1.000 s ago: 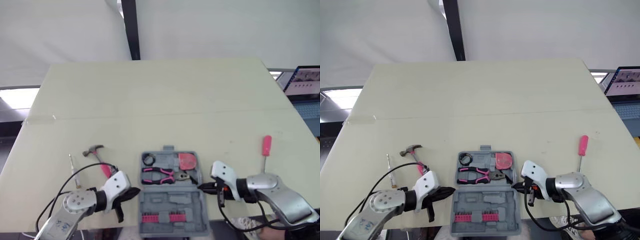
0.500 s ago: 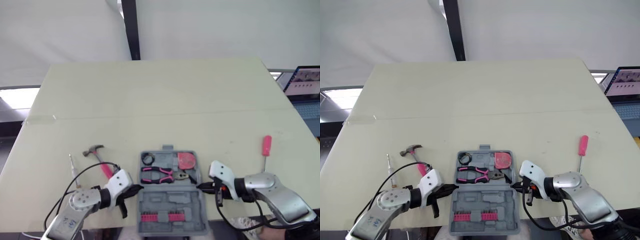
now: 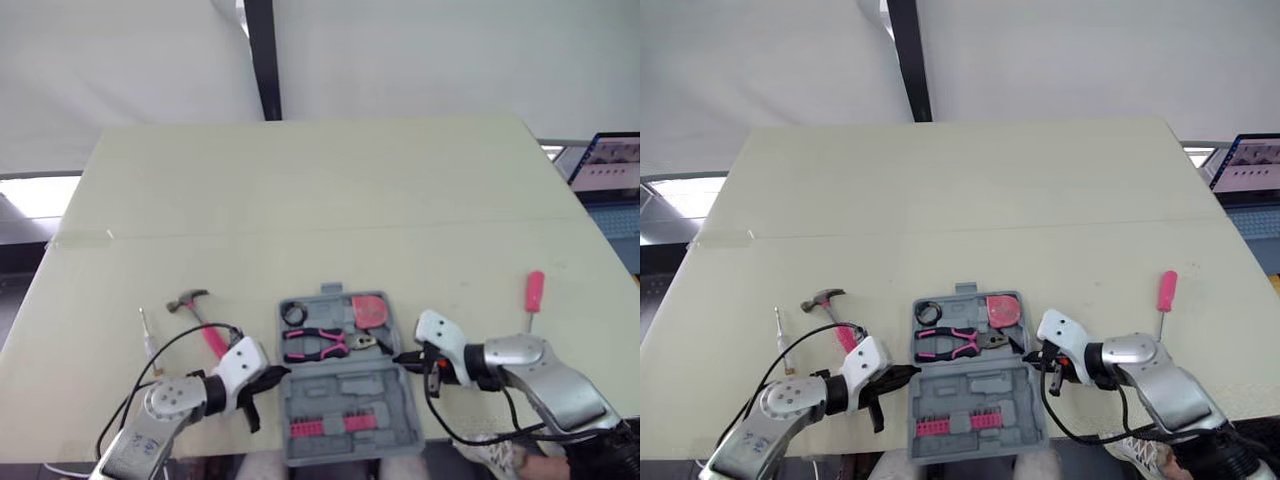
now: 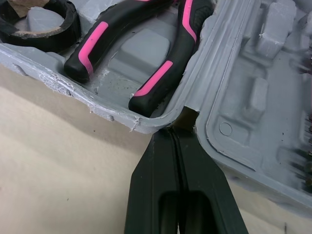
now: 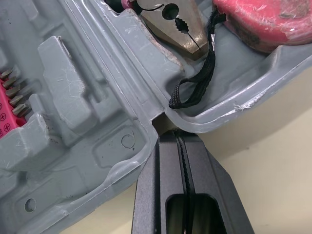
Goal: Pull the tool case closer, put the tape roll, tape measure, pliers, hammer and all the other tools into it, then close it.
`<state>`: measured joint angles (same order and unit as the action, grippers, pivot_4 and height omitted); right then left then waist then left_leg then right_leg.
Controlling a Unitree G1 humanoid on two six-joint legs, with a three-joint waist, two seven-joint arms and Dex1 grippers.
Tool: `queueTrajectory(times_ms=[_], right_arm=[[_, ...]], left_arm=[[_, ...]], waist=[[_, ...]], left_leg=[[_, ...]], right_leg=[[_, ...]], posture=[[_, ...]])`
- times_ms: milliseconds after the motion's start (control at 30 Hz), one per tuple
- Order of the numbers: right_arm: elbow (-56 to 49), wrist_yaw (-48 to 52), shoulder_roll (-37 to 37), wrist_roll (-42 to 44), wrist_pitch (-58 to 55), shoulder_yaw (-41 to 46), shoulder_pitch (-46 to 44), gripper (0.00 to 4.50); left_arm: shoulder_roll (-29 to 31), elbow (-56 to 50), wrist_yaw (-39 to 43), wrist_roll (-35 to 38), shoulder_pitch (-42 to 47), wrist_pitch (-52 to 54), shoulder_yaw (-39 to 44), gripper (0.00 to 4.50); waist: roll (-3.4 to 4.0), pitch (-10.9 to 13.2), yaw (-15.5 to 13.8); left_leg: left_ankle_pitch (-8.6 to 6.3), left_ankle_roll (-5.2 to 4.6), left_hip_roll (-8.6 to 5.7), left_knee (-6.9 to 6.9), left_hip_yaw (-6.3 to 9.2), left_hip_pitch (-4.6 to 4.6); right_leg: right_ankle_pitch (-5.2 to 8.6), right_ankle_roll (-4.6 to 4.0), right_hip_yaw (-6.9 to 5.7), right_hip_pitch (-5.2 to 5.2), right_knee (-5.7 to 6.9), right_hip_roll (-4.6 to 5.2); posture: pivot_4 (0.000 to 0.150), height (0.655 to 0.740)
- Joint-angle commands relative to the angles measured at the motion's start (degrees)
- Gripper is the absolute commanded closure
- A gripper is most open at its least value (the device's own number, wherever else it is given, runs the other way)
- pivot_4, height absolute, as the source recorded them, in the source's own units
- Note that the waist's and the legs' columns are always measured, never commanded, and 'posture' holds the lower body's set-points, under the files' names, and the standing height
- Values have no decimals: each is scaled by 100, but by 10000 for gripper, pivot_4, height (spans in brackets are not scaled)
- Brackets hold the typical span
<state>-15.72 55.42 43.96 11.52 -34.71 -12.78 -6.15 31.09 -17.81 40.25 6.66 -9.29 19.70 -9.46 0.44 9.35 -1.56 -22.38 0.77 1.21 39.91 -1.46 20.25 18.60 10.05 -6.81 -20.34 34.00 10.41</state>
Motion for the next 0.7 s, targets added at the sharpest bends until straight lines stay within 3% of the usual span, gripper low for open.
queueTrajectory(times_ms=[33,700], right_arm=[[-33,-37,-77,-9,125,-32,-56,44688],[138,-96,-271,-208,146,-73,-252,44688]], left_arm=[[-109,60,-86,-28,113,-64,-66,44547],[-274,483,-231,-121,521,-153,53,44547]], waist=[[1,-1,1],[4,-4,8]], left_leg=[[0,0,0,0,0,0],[0,0,0,4,1,-2]], right_leg=[[0,0,0,0,0,0],[0,1,0,2,4,0]], posture=[[1500,7400],[1500,7400]])
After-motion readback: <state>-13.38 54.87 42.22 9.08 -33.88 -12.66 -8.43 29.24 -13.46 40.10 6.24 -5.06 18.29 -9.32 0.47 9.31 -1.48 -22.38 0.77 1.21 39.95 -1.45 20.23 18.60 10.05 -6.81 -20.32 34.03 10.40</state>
